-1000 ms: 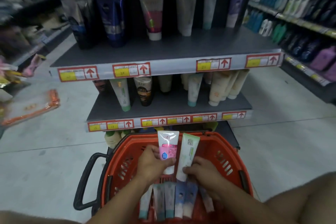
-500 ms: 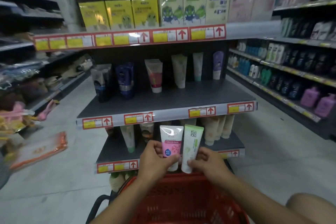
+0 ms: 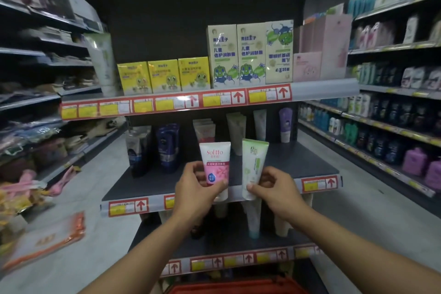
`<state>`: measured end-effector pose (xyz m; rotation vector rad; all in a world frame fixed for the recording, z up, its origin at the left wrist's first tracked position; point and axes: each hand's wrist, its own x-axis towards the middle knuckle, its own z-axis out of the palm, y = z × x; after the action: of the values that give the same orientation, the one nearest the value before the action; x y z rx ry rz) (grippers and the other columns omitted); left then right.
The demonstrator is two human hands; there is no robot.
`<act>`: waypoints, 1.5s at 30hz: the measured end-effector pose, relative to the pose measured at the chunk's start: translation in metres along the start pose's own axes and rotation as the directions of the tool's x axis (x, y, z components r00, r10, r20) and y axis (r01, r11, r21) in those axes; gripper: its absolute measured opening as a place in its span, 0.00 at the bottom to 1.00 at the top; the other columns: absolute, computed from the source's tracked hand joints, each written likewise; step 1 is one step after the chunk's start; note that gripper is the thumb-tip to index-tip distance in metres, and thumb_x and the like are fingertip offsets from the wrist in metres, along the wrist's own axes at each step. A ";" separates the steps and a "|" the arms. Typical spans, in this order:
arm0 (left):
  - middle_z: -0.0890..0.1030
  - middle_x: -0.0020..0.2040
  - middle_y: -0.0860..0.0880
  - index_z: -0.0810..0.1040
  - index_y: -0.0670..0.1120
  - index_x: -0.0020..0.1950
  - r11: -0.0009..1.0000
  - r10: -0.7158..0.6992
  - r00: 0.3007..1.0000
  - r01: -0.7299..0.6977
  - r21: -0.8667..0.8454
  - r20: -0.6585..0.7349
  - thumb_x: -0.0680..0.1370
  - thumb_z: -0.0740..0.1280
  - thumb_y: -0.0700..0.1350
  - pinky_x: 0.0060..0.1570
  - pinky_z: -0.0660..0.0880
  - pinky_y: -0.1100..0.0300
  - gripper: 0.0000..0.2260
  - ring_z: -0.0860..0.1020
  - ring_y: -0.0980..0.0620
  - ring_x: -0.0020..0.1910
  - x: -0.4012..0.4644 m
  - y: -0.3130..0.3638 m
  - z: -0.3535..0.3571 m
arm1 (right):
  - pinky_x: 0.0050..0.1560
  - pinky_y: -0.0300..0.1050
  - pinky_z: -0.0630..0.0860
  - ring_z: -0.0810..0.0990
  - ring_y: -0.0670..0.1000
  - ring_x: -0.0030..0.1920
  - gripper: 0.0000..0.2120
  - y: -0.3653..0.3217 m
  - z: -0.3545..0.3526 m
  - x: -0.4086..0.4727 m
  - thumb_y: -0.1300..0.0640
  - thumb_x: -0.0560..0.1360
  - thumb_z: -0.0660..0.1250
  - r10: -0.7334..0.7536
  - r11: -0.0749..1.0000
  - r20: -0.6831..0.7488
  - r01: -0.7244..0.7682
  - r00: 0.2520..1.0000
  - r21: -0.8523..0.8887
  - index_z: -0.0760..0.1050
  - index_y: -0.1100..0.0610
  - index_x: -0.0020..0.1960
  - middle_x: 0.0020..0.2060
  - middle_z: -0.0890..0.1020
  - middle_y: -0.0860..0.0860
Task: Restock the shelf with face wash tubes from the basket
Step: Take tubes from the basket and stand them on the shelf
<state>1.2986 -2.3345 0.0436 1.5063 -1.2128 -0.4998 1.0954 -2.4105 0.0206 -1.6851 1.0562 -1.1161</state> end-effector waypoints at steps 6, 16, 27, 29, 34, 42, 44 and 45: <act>0.83 0.55 0.55 0.74 0.50 0.68 0.995 0.062 0.996 -0.057 0.085 -0.059 0.71 0.81 0.48 0.45 0.77 0.69 0.27 0.82 0.61 0.50 0.044 -0.003 0.002 | 0.51 0.47 0.84 0.85 0.41 0.47 0.13 0.002 0.004 0.048 0.52 0.72 0.78 -0.055 0.986 -0.101 0.038 0.993 -0.160 0.79 0.48 0.53 0.48 0.86 0.44; 0.83 0.51 0.57 0.76 0.51 0.64 0.987 -0.006 0.996 0.021 0.159 -0.091 0.70 0.81 0.49 0.42 0.74 0.70 0.25 0.81 0.63 0.46 0.100 -0.044 0.014 | 0.46 0.40 0.81 0.83 0.43 0.46 0.15 0.031 0.018 0.101 0.49 0.73 0.77 -0.075 0.932 -0.192 0.000 0.979 -0.362 0.77 0.51 0.55 0.45 0.83 0.43; 0.82 0.59 0.50 0.76 0.47 0.68 0.977 -0.044 0.997 0.055 0.206 -0.056 0.72 0.79 0.47 0.53 0.74 0.60 0.26 0.79 0.53 0.55 0.153 -0.055 0.027 | 0.46 0.53 0.80 0.83 0.62 0.49 0.17 0.042 0.030 0.169 0.44 0.68 0.75 -0.081 0.846 -0.152 -0.013 0.985 -0.533 0.73 0.52 0.48 0.47 0.84 0.56; 0.81 0.57 0.52 0.76 0.48 0.68 0.981 -0.038 0.996 0.053 0.186 -0.081 0.73 0.78 0.48 0.53 0.72 0.61 0.25 0.78 0.54 0.54 0.155 -0.059 0.031 | 0.44 0.50 0.79 0.83 0.62 0.49 0.18 0.044 0.032 0.178 0.45 0.68 0.75 -0.074 0.838 -0.144 -0.017 0.987 -0.546 0.72 0.53 0.49 0.47 0.83 0.57; 0.81 0.59 0.51 0.76 0.48 0.67 0.986 -0.046 0.992 0.064 0.155 -0.119 0.74 0.77 0.50 0.51 0.70 0.61 0.23 0.76 0.54 0.52 0.162 -0.064 0.036 | 0.45 0.54 0.81 0.82 0.63 0.50 0.22 0.045 0.034 0.193 0.44 0.68 0.73 -0.099 0.825 -0.102 0.025 0.990 -0.565 0.71 0.54 0.54 0.49 0.82 0.58; 0.80 0.53 0.54 0.76 0.49 0.65 0.992 -0.073 0.979 0.091 0.092 -0.189 0.71 0.81 0.51 0.49 0.72 0.63 0.25 0.79 0.56 0.49 0.167 -0.075 0.039 | 0.41 0.49 0.78 0.82 0.62 0.48 0.18 0.063 0.039 0.199 0.41 0.69 0.70 -0.158 0.802 -0.119 0.057 0.980 -0.594 0.72 0.53 0.49 0.46 0.82 0.56; 0.81 0.52 0.54 0.78 0.50 0.63 0.993 -0.072 0.977 0.089 0.078 -0.202 0.70 0.81 0.50 0.49 0.74 0.63 0.24 0.80 0.57 0.47 0.168 -0.077 0.040 | 0.42 0.49 0.78 0.82 0.61 0.48 0.19 0.065 0.038 0.199 0.41 0.69 0.72 -0.174 0.796 -0.116 0.070 0.978 -0.601 0.73 0.54 0.50 0.45 0.82 0.56; 0.82 0.51 0.54 0.78 0.50 0.63 0.994 -0.072 0.975 0.088 0.069 -0.210 0.70 0.81 0.50 0.49 0.74 0.63 0.24 0.80 0.58 0.47 0.168 -0.078 0.040 | 0.41 0.47 0.76 0.82 0.61 0.48 0.20 0.066 0.038 0.199 0.42 0.69 0.73 -0.179 0.798 -0.113 0.077 0.977 -0.598 0.73 0.55 0.50 0.45 0.82 0.55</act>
<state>1.3641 -2.5092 0.0087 1.6356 -1.0224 -0.3419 1.1686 -2.6096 -0.0013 -2.2076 1.5315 -1.0884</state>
